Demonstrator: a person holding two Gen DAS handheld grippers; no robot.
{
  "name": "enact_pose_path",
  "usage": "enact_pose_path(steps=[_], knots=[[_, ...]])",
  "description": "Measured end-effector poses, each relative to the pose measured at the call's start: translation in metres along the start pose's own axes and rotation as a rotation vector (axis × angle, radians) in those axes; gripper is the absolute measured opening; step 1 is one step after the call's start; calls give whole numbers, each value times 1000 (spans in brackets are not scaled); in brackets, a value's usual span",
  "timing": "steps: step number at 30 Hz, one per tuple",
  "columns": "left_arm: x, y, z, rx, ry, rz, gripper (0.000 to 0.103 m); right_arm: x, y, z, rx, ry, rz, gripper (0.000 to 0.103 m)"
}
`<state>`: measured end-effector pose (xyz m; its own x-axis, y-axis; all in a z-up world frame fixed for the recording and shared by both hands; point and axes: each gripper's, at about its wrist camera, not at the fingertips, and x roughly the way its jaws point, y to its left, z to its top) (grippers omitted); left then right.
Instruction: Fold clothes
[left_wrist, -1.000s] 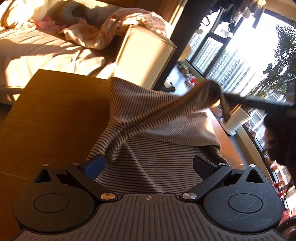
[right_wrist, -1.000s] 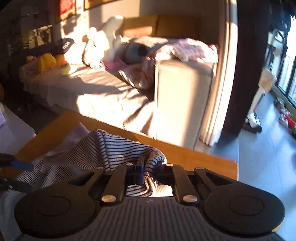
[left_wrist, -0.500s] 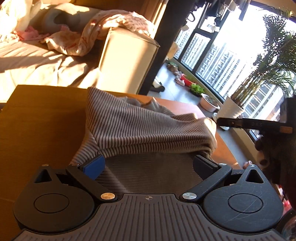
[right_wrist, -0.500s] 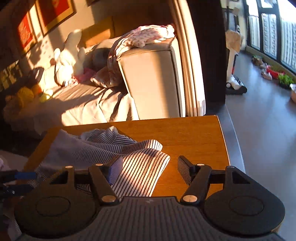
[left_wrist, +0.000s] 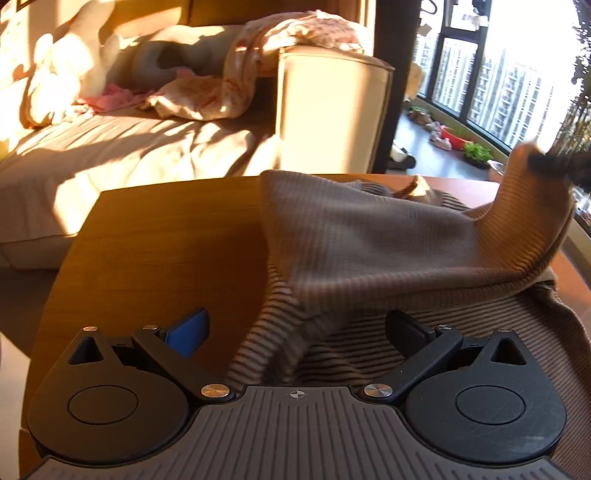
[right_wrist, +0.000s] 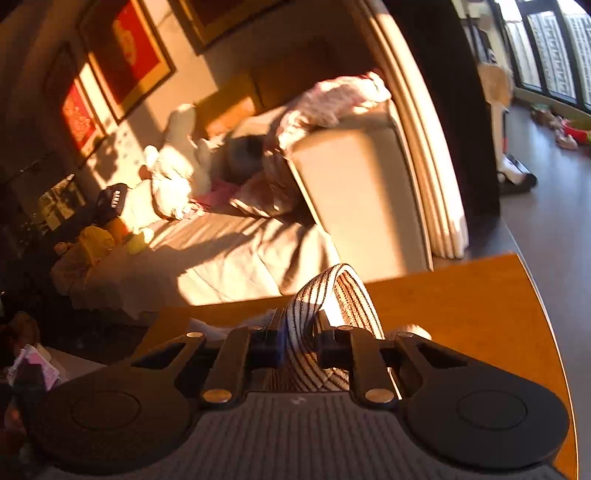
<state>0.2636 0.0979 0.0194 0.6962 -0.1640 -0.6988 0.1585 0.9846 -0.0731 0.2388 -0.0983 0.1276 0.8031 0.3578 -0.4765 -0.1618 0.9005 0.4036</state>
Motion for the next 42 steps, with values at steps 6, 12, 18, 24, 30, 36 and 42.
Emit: enact_pose_path(steps=[6, 12, 18, 24, 30, 36, 42], knots=[[-13, 21, 2, -57, -10, 0, 103, 2, 9, 16, -53, -35, -9, 14], [-34, 35, 8, -131, -28, -106, 103, 29, -49, -35, 28, 150, -191, 15], [-35, -2, 20, -101, -101, -303, 103, 23, -51, -52, -22, 142, -245, 26], [9, -23, 15, -96, -92, -328, 103, -2, -22, -46, -54, -2, -215, 71], [16, -21, -1, -2, -155, -325, 103, 5, -4, -72, 82, 0, 33, 101], [9, -12, -10, -48, -159, -326, 103, 38, 0, -99, -20, 26, 24, 103], [-16, -23, -37, -90, -156, -271, 103, 23, -24, -92, -42, 115, 215, 103]])
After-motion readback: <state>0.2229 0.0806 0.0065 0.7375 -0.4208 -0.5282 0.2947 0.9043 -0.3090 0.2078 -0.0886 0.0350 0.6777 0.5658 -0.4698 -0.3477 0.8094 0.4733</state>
